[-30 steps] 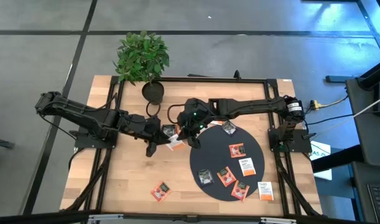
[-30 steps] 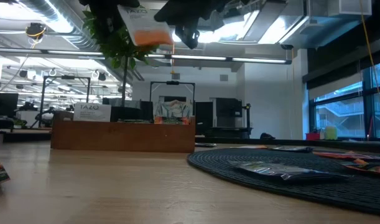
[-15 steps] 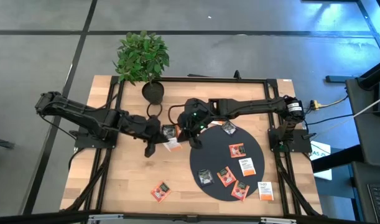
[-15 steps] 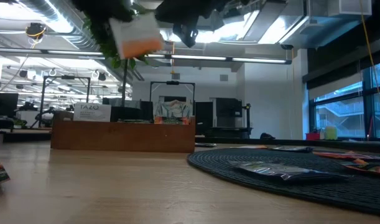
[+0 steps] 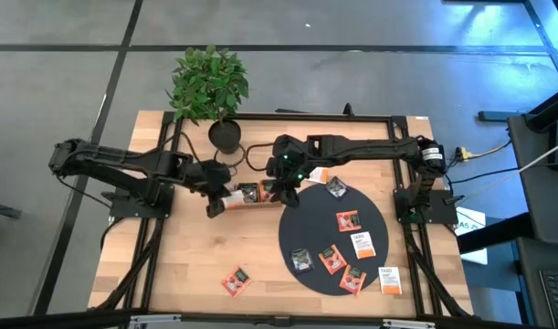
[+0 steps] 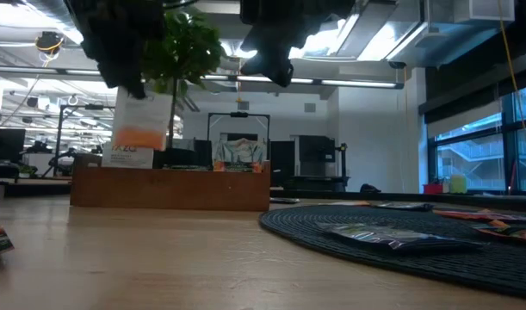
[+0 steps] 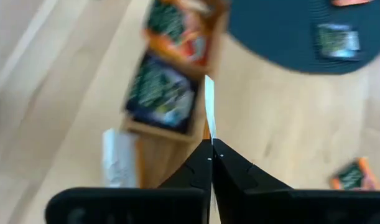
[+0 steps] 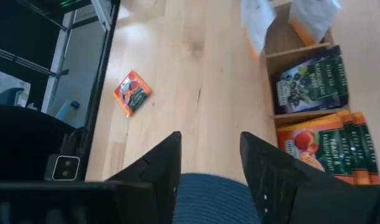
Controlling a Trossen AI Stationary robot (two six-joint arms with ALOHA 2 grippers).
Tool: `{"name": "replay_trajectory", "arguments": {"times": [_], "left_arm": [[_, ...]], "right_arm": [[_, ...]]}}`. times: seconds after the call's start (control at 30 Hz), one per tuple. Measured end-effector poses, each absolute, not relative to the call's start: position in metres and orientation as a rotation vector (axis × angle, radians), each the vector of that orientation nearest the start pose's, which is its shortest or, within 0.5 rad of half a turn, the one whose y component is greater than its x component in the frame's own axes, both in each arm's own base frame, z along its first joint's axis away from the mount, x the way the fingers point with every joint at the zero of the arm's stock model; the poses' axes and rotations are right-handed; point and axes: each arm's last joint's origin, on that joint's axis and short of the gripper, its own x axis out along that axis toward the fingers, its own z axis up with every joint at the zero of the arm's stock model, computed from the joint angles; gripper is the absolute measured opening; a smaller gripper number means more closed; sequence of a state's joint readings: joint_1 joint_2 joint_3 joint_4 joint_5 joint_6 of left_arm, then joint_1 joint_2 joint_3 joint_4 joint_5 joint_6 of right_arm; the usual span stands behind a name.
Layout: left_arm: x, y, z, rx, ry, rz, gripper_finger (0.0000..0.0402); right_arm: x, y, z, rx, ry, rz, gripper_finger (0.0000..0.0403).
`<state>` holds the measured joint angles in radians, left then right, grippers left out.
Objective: Pick & Place Tea
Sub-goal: Put the white tea bag into the left section of the wooden organizer
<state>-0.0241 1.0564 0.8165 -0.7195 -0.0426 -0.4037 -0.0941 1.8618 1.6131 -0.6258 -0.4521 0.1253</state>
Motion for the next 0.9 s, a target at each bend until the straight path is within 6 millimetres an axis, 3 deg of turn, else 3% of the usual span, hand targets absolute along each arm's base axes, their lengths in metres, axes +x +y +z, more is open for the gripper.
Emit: {"name": "replay_trajectory", "arguments": {"times": [0.37, 0.9], "left_arm": [[0.183, 0.020, 0.252, -0.315, 1.003, 0.400, 0.0002], [0.185, 0.014, 0.249, -0.340, 0.980, 0.475, 0.0002]], "right_arm": [[0.408, -0.028, 0.282, 0.325, 0.869, 0.243, 0.0165], [0.408, -0.028, 0.281, 0.299, 0.868, 0.230, 0.0165]]}}
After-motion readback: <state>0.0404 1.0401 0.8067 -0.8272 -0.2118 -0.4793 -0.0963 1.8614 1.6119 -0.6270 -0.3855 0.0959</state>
